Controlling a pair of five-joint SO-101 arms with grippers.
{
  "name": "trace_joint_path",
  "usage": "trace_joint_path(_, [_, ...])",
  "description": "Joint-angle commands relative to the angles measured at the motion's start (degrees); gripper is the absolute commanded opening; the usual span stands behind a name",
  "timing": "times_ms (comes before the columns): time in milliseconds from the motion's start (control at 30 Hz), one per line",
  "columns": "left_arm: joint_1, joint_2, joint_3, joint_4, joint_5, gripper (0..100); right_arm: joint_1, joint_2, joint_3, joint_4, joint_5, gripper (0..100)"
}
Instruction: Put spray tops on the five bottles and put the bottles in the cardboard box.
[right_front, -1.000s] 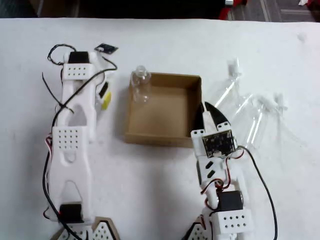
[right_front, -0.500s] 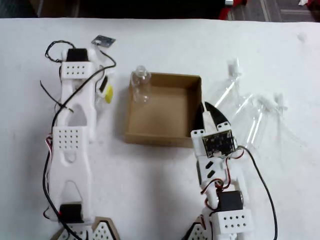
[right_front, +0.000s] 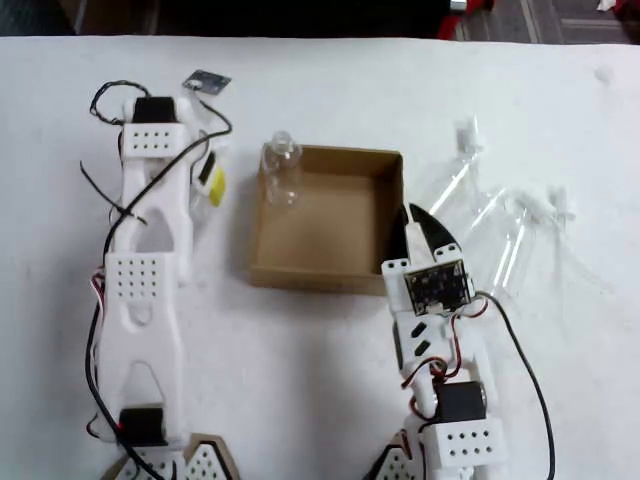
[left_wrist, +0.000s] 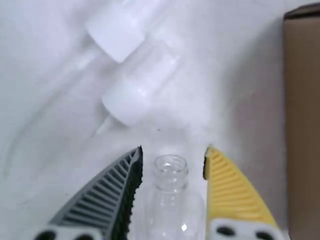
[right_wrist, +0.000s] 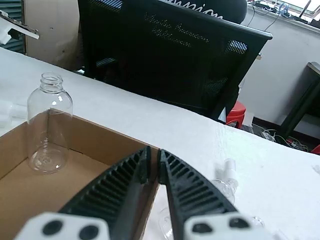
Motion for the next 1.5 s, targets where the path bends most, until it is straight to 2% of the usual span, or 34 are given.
trace_joint_path(0, [0.8,-0.8,1.2,0.5,0.6,19,-0.5,0.3,0.6,0.0,0.7,1.5])
trace_joint_path(233, [0.3,-1.1,1.6,0.4,0.6,19,-0.5,0.3,0.6,0.0,0.7,1.5])
trace_joint_path(500, [0.8,-1.2,1.4,0.4,0.8,2,-0.5,0.3,0.6,0.1,0.7,1.5])
trace_joint_path(733, [1.1,-7.3,-0.4,0.6,1.5,2,-0.5,0.3,0.6,0.1,0.7,1.5])
trace_joint_path(867, [3.5,-17.5,5.3,0.8,6.6,2,-0.5,0.3,0.6,0.1,0.7,1.5])
trace_joint_path(1167, [13.8,-54.0,30.2,0.4,7.0,2,-0.5,-0.2,0.6,0.3,0.5,1.5])
trace_joint_path(1467, [14.1,-78.9,42.4,0.4,7.6,2,-0.5,-0.2,-0.3,0.3,0.2,1.5])
